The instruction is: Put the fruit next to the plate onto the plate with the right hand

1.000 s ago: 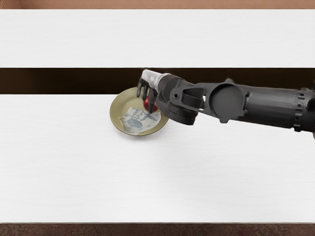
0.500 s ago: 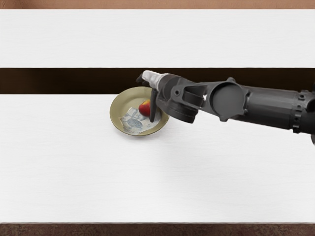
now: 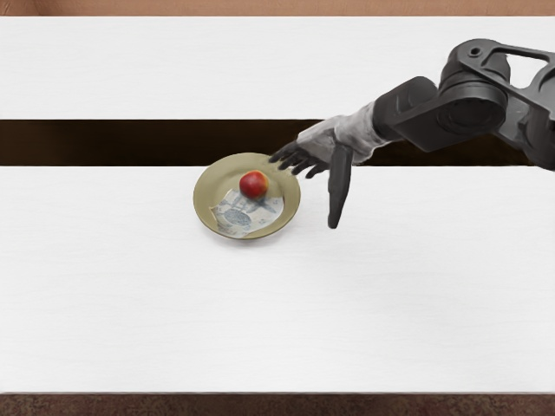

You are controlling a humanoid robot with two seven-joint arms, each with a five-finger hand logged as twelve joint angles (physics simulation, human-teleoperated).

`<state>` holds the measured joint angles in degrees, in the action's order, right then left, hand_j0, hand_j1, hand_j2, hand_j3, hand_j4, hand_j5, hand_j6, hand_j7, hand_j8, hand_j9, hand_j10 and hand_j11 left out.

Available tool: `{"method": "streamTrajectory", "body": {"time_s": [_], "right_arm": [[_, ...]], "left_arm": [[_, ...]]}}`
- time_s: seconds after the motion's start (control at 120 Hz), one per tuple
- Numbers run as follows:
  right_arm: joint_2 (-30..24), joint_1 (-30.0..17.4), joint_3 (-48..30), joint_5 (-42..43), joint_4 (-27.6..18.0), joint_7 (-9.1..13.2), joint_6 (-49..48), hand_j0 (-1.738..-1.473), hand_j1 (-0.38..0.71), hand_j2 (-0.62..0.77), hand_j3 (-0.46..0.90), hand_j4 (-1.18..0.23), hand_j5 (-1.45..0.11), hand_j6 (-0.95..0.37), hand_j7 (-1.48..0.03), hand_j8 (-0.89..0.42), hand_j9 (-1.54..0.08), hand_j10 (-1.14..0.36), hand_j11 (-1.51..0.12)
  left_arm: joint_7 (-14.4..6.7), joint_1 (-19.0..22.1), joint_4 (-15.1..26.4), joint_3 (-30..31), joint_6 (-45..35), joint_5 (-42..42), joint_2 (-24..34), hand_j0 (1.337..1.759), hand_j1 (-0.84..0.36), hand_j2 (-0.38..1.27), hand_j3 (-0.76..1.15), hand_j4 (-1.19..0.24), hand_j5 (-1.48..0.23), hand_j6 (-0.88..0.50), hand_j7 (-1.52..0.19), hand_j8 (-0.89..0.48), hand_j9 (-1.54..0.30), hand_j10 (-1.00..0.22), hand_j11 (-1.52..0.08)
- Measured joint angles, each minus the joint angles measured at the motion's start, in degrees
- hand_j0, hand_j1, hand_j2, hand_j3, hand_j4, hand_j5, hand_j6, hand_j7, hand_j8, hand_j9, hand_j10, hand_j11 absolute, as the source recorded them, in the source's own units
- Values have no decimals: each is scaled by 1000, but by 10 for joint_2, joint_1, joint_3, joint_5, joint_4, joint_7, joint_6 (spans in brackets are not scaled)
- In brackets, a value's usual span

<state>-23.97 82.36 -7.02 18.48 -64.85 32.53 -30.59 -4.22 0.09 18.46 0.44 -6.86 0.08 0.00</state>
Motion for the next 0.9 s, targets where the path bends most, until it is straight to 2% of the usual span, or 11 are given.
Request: {"method": "streamTrajectory", "body": {"time_s": [0.142,0.258,0.55,0.9], "right_arm": [[-62,-10,1,-14,0,-48,-33,-1658,-315,0,0,-32,-41,-32,-40,-29,-40,-29,-40],[-108,-24,17,-17,1,-65,-41,-1658,-317,-2,0,-29,-37,-30,-36,-27,-36,-27,-36],[-209,-44,61,-18,2,-71,-44,-1658,-322,-3,0,-25,-30,-26,-30,-25,-30,-24,-30],[-227,-44,66,-18,2,-71,-44,-1658,-325,-4,0,-23,-27,-24,-27,-23,-27,-23,-27]], "left_arm": [[0,0,0,0,0,0,0,1658,349,0,0,0,0,0,0,0,0,0,0],[0,0,0,0,0,0,0,1658,349,0,0,0,0,0,0,0,0,0,0],[0,-3,0,0,0,0,0,1658,349,0,0,0,0,0,0,0,0,0,0],[0,-3,0,0,-1,0,0,1658,349,0,0,0,0,0,0,0,0,0,0]]}}
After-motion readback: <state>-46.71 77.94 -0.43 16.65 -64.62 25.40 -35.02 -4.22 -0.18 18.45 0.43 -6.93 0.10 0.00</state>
